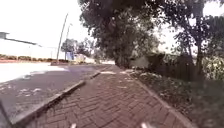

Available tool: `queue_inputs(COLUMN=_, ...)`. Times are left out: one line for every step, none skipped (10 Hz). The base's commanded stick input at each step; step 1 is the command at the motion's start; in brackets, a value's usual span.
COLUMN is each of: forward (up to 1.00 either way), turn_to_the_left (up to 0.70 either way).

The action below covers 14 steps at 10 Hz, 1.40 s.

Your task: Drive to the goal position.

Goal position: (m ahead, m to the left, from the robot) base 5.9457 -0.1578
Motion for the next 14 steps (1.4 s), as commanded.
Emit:
queue_inputs(forward=0.5, turn_to_the_left=0.0)
queue_inputs(forward=0.5, turn_to_the_left=0.0)
queue_inputs(forward=0.5, turn_to_the_left=0.0)
queue_inputs(forward=0.5, turn_to_the_left=0.0)
queue_inputs(forward=0.5, turn_to_the_left=0.0)
queue_inputs(forward=0.5, turn_to_the_left=0.0)
queue_inputs(forward=0.5, turn_to_the_left=0.0)
queue_inputs(forward=0.5, turn_to_the_left=0.0)
queue_inputs(forward=0.5, turn_to_the_left=0.0)
queue_inputs(forward=0.5, turn_to_the_left=0.0)
queue_inputs(forward=0.5, turn_to_the_left=0.0)
queue_inputs(forward=0.5, turn_to_the_left=0.0)
queue_inputs(forward=0.5, turn_to_the_left=0.0)
queue_inputs(forward=0.5, turn_to_the_left=0.0)
